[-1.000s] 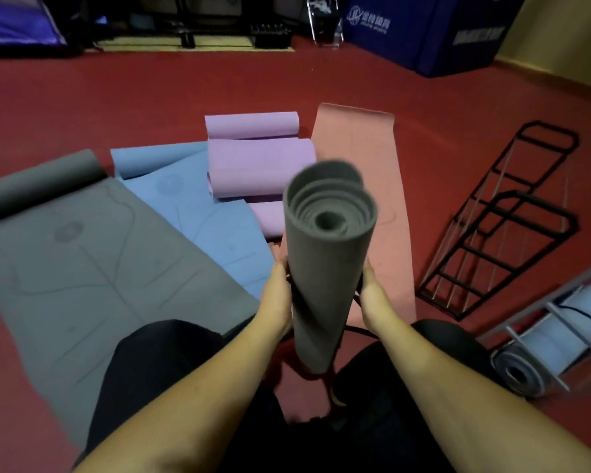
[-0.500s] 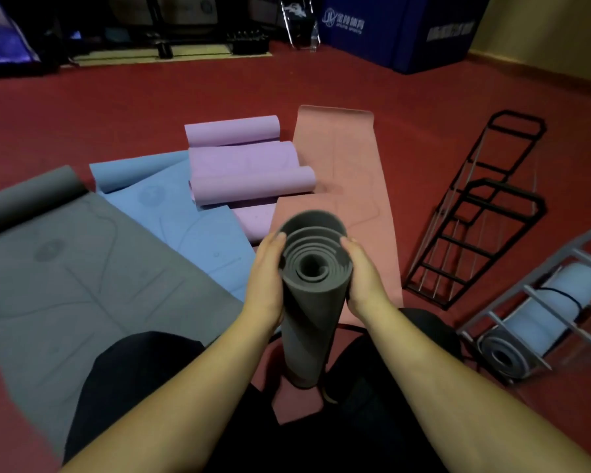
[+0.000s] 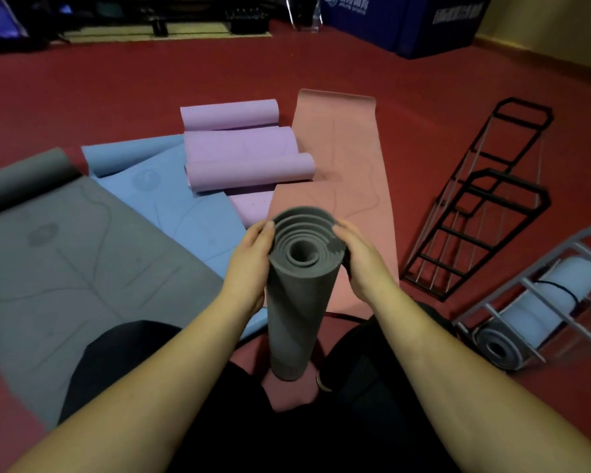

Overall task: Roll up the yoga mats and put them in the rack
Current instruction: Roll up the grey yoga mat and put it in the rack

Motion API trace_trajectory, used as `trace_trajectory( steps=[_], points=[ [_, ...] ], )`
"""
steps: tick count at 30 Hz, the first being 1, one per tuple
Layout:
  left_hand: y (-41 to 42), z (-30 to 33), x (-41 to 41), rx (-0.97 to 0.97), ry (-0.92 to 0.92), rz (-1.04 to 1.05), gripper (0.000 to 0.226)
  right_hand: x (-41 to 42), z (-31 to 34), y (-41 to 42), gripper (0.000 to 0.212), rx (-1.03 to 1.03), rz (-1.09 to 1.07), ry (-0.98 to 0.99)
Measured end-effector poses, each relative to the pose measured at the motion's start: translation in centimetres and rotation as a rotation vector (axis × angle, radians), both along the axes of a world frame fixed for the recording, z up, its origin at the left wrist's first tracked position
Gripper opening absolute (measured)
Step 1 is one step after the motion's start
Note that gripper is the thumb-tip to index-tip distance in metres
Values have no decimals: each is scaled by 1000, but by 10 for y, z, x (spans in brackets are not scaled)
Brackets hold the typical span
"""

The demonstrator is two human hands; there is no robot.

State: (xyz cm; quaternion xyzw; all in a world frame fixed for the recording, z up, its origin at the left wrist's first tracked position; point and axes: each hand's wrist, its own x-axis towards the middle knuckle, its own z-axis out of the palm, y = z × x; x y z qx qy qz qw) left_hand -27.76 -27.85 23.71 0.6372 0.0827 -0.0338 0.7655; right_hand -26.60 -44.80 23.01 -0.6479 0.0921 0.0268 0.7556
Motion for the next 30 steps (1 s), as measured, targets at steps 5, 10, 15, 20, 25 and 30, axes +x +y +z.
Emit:
trace_trajectory(
  steps=[5, 10, 15, 20, 25, 30],
  points=[
    [-10, 15, -7, -105, 37, 55, 53, -4, 18, 26, 19, 66, -24, -36],
    [-1, 30, -1, -17, -119, 74, 32, -7, 28, 18, 19, 55, -42, -118],
    [-1, -11, 2, 84, 9, 51, 36, -5, -21, 25, 30, -125, 59, 25],
    [-3, 4, 17, -3, 105, 64, 33, 21, 0, 21, 34, -39, 34, 111],
    [-7, 21, 21, -40, 89, 108, 37, 19, 22, 24, 21, -100, -34, 72],
    [-9, -1, 21, -89, 229, 70, 35, 15, -10, 16, 41, -155, -16, 137]
  ],
)
